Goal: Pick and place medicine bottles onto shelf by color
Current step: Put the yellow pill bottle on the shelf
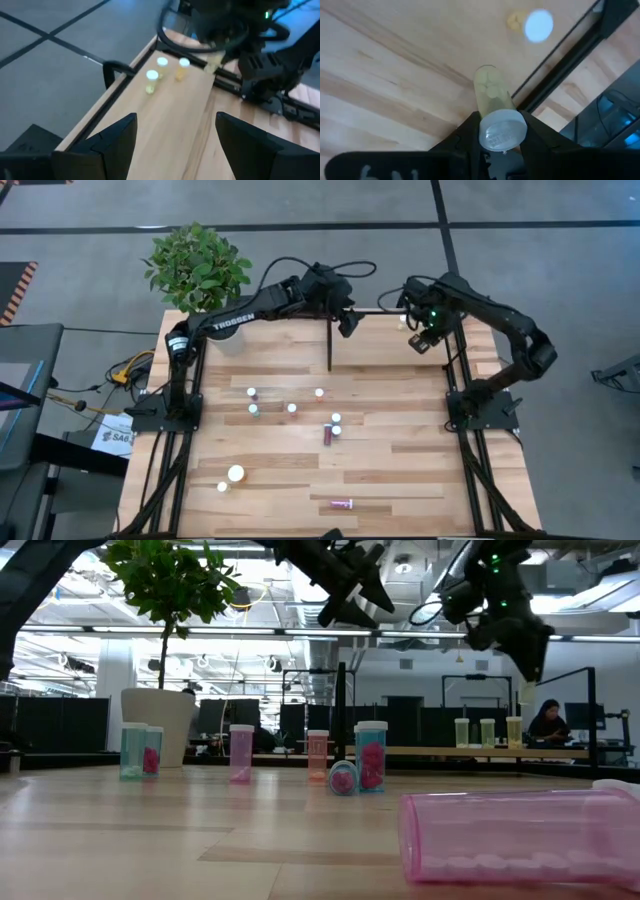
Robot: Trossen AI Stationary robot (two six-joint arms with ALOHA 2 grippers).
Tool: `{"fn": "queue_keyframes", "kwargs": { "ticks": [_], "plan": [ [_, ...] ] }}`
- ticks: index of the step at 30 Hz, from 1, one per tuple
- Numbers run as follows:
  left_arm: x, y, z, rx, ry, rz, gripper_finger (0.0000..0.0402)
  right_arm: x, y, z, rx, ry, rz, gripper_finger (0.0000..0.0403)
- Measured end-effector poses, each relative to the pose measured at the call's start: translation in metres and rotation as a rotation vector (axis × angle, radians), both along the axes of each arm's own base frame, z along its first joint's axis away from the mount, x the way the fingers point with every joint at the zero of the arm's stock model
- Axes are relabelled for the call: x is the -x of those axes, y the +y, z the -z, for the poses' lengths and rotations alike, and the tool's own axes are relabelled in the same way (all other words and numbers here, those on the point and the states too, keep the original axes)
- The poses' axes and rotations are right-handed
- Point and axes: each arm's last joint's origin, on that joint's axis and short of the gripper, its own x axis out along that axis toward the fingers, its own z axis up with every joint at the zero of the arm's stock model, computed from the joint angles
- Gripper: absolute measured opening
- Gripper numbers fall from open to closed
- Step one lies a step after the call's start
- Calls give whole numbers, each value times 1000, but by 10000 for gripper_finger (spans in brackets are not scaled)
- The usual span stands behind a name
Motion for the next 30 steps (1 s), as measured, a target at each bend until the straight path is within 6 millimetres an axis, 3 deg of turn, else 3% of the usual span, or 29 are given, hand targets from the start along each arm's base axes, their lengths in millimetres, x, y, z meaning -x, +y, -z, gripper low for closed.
{"fn": "queue_keyframes", "kwargs": {
  "ticks": [4, 9, 15, 22, 30],
  "plan": [
    [1, 5, -2, 1, -23, -16, 256, 1, 9, 6, -14, 12, -31, 123],
    [2, 9, -3, -3, -37, -27, 256, -10, 8, 14, -34, -2, -231, 123],
    [2, 9, -3, 2, -39, -27, 256, -23, 1, 35, -99, 133, -401, 123],
    [1, 8, -3, 8, -40, -28, 256, -32, -8, 54, -145, 207, -400, 123],
    [2, 8, -3, 11, -38, -29, 256, -36, -11, 55, -69, 160, -342, 123]
  ]
}}
